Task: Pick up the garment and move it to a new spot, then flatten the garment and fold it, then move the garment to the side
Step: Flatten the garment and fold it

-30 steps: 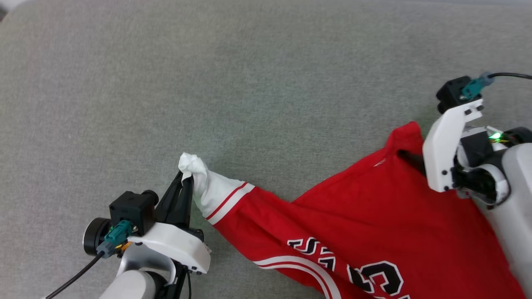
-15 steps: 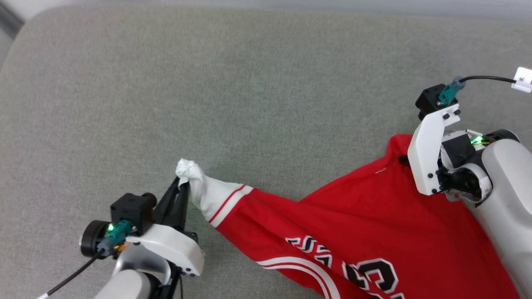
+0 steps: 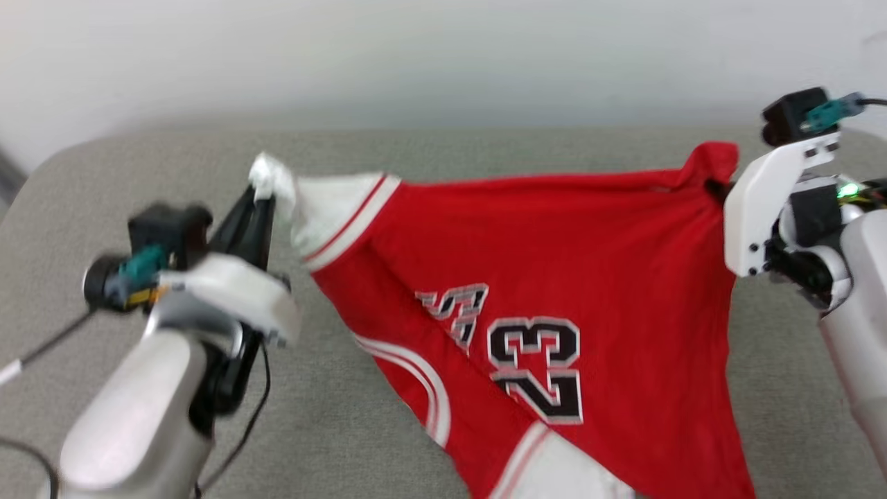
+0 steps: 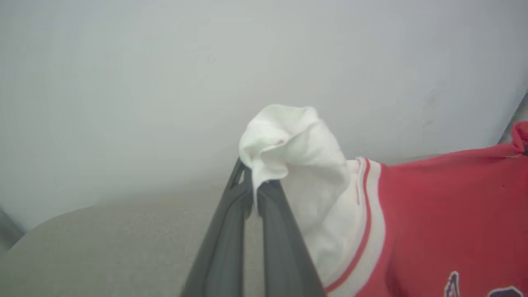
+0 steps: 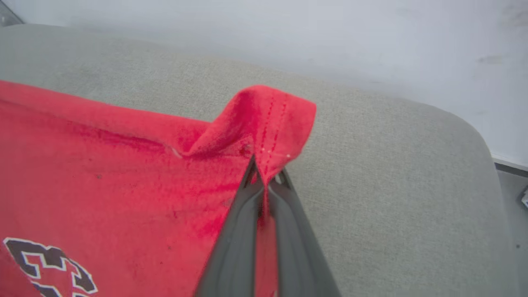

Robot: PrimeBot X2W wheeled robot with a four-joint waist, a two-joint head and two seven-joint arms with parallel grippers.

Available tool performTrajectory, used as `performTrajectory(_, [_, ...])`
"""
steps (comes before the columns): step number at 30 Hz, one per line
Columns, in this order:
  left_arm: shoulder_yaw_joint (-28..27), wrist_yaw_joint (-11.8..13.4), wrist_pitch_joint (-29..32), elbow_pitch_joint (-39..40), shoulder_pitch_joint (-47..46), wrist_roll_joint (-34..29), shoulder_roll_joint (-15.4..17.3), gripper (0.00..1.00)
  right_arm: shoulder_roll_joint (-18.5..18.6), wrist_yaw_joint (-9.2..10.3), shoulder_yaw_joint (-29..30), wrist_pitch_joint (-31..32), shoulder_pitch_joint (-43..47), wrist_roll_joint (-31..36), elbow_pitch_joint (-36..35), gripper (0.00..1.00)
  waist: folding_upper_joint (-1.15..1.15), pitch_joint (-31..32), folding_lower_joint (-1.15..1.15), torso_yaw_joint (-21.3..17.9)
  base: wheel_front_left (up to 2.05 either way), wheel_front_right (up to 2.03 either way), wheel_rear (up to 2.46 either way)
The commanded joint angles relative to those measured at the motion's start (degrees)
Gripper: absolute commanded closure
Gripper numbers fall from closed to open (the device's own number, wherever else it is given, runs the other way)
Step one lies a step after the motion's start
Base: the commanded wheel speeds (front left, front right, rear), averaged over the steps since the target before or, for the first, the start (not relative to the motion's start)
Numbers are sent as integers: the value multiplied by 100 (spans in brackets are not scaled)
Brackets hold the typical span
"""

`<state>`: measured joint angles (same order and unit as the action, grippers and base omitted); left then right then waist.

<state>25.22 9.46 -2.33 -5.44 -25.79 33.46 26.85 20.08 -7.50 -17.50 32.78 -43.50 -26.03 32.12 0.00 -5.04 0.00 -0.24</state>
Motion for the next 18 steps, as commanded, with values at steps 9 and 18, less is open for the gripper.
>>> performTrajectory(9, [-33,-484,4,-1515,-2425,-75,-464,100,-278,3,1002,-948,-941,739,212,100,0,-433,0,-263,0,0,0])
performTrajectory(18, [-268,-784,-308,-2492,-4926,-352,-394,100,-351,3,1475,-1526,-2716,1279,74,100,0,-1594,0,-363,0,0,0])
